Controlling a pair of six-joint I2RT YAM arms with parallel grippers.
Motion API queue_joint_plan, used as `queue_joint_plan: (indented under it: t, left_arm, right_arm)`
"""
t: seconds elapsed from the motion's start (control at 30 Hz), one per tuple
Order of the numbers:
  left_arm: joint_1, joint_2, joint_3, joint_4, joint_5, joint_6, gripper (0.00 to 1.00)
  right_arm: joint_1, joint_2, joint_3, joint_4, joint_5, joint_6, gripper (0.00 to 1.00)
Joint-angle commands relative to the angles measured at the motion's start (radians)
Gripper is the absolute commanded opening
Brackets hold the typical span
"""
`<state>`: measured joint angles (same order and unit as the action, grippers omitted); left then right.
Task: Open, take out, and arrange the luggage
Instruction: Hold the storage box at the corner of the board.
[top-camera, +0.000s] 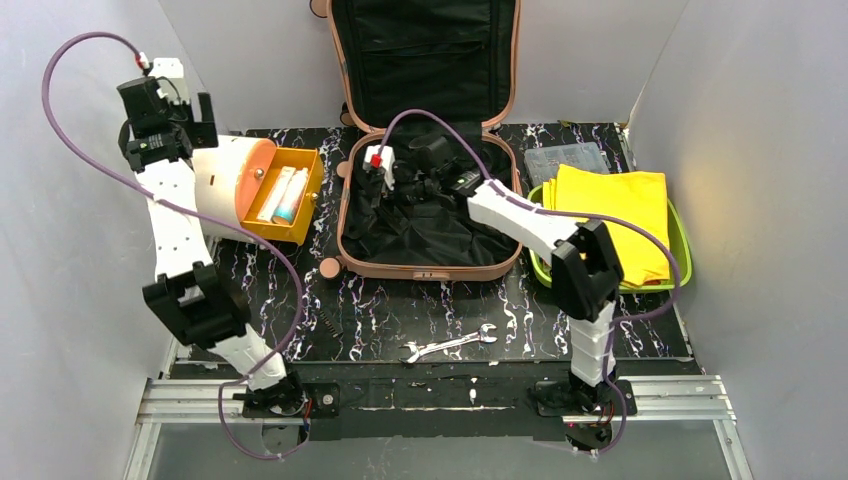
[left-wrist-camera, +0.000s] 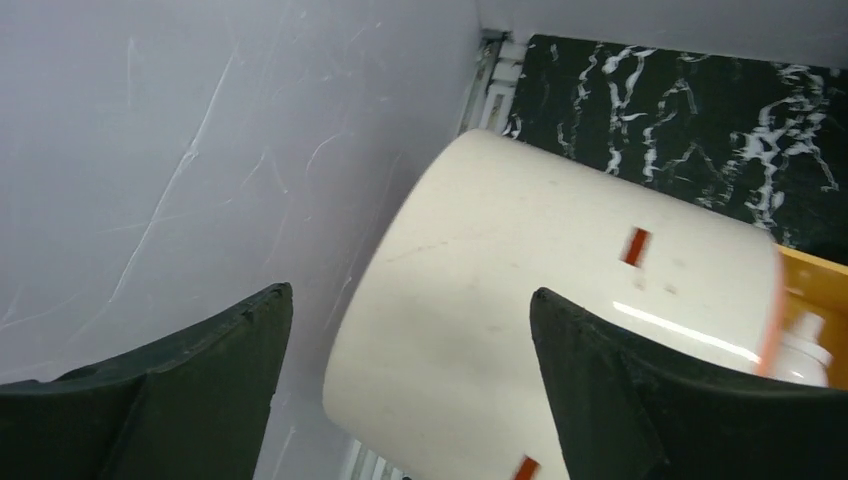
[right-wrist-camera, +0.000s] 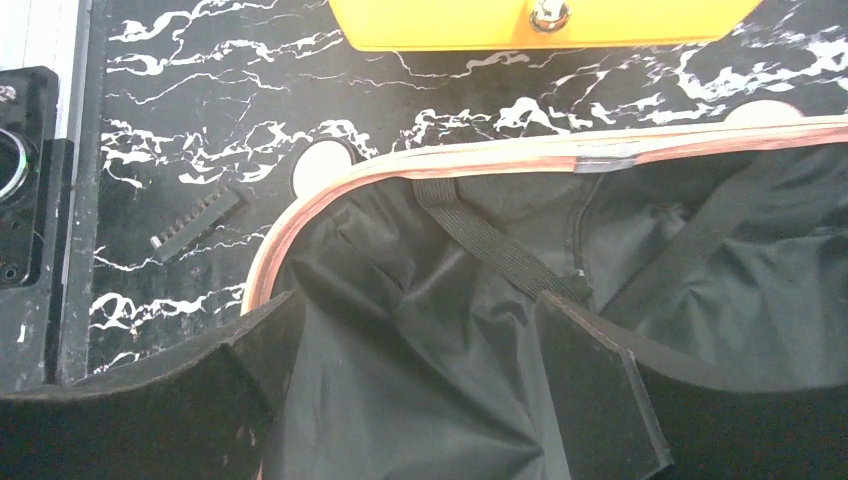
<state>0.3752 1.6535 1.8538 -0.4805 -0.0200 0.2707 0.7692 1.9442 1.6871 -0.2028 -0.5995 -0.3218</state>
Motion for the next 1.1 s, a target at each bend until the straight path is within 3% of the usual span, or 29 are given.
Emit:
queue_joint_plan:
  t: [0.0, 0.27, 0.33, 0.7, 0.87, 1.07]
  left_arm:
    - [0.088, 0.072, 0.096, 0.024, -0.034, -0.077, 0.81]
    - [0.113, 0.193, 0.155, 0.081, -0.066, -0.034, 0.12]
    - [0.114, 0.255, 0.193, 0.069, -0.085, -0.012, 0.06]
    - [0.115, 0.366, 0.247, 0.016, -0.072, 0.068, 0.15]
    - [0.114, 0.371, 0.234, -0.018, -0.017, 0.089, 0.32]
    - [0.114, 0.345, 0.169, -0.041, 0.088, 0.094, 0.43]
  right_arm:
    - [0.011, 0.088, 0.115, -0.057, -0.015, 0.032, 0.93]
    - [0.012, 0.112, 0.084, -0.067, -0.017, 0.027, 0.92]
    - [0.014, 0.105, 0.057, -0.058, -0.019, 0.026, 0.92]
    - [0.021, 0.106, 0.061, -0.062, -0.034, 0.035, 0.92]
    - [0.037, 0.127, 0.106, -0.073, -0.041, 0.042, 0.93]
    - [0.063, 0.237, 0.278, -0.133, -0.035, 0.048, 0.95]
